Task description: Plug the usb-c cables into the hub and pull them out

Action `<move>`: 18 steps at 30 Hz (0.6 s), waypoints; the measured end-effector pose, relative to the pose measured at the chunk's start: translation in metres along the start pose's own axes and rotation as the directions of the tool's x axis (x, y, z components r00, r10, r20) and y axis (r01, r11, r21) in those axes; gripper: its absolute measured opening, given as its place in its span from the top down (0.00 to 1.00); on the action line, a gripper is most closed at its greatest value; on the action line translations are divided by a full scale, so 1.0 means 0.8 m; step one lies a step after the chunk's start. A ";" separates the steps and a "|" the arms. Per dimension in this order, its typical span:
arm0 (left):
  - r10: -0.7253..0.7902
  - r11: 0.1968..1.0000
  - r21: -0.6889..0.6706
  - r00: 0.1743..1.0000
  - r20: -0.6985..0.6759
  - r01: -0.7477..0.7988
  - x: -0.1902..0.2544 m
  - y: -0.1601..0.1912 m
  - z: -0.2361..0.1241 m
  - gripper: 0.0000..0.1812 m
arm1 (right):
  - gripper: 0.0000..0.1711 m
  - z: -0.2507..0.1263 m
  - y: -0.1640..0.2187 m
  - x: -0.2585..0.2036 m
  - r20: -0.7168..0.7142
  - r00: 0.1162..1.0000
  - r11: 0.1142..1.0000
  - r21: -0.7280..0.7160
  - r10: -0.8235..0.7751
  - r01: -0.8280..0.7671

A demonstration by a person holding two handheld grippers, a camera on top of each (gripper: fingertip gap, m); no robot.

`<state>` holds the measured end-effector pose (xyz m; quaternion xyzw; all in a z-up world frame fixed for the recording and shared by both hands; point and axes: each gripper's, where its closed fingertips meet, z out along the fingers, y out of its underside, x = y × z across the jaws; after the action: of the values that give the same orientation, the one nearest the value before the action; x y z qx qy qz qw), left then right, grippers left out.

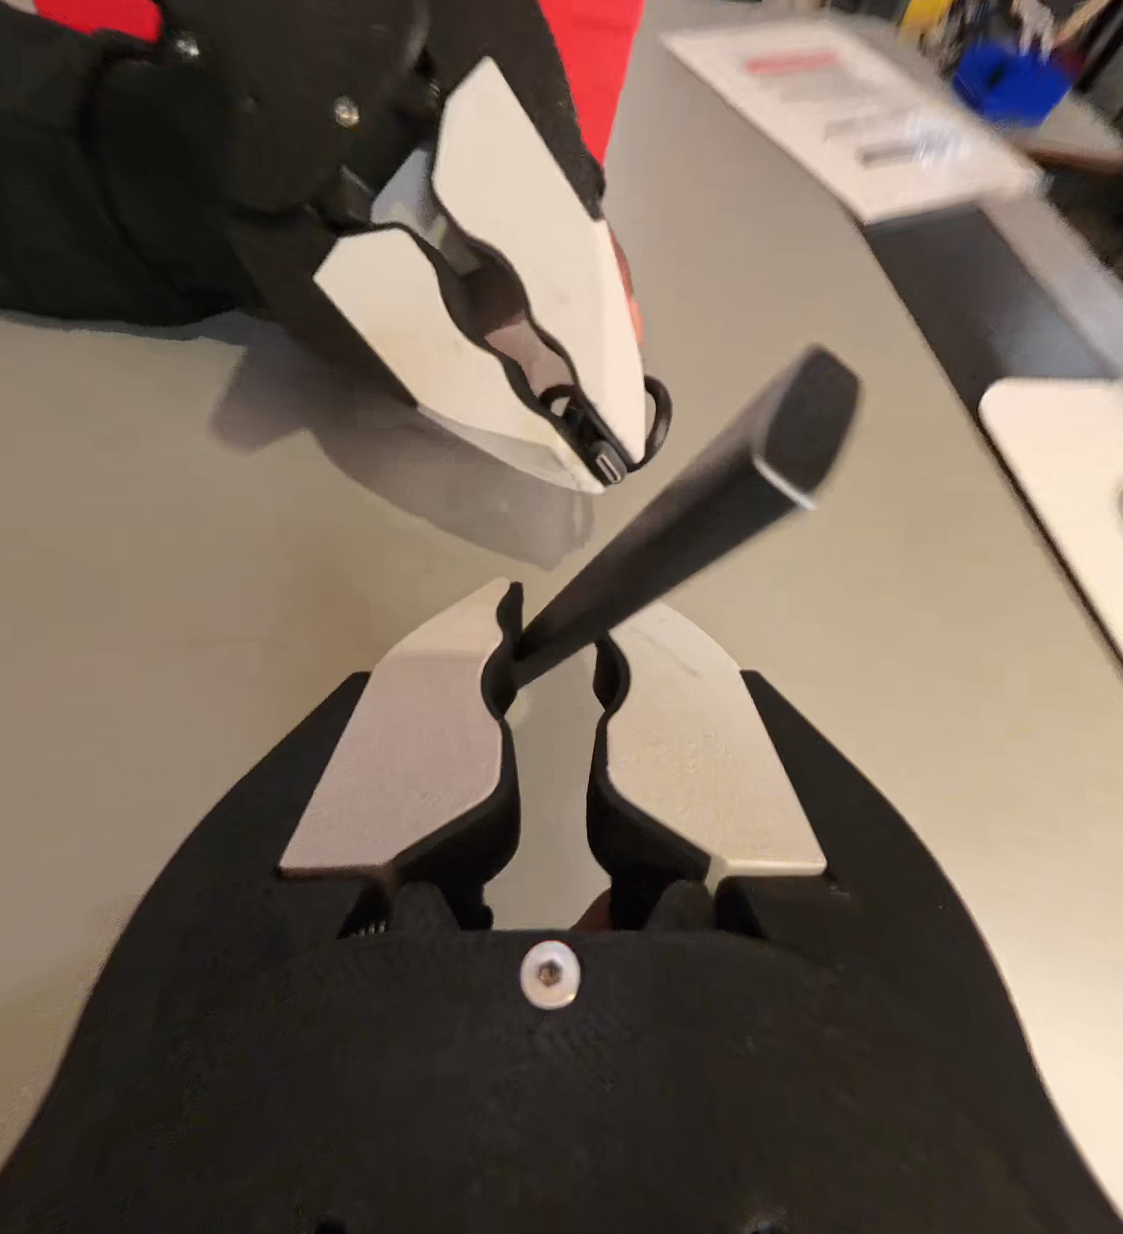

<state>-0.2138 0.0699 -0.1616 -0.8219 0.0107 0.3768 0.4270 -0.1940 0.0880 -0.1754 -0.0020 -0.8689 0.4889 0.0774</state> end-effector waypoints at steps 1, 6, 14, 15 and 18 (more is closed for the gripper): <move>0.015 1.000 0.009 1.000 0.026 -0.016 -0.005 -0.004 -0.003 0.96 | 0.90 -0.001 -0.006 0.002 -0.023 0.998 0.998 0.031 -0.052 0.052; 0.169 0.985 -0.014 0.973 0.159 -0.169 -0.019 -0.025 -0.017 0.96 | 0.94 0.002 0.004 0.029 -0.212 0.916 0.940 -0.118 -0.340 0.321; 0.340 0.940 -0.081 0.928 0.150 -0.331 -0.004 -0.029 -0.016 0.96 | 0.94 0.004 -0.005 0.046 -0.408 0.728 0.830 -0.179 -0.551 0.528; 0.352 0.936 -0.087 0.925 0.146 -0.342 -0.003 -0.028 -0.016 0.96 | 0.94 0.003 -0.010 0.045 -0.434 0.713 0.826 -0.160 -0.551 0.540; 0.366 0.930 -0.097 0.920 0.141 -0.355 -0.002 -0.026 -0.016 0.96 | 0.94 -0.002 -0.019 0.042 -0.472 0.705 0.827 -0.103 -0.529 0.552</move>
<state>-0.2004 0.0738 -0.1416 -0.7882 0.1150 0.5124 0.3210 -0.2257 0.0843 -0.1572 0.1330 -0.7721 0.4480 0.4307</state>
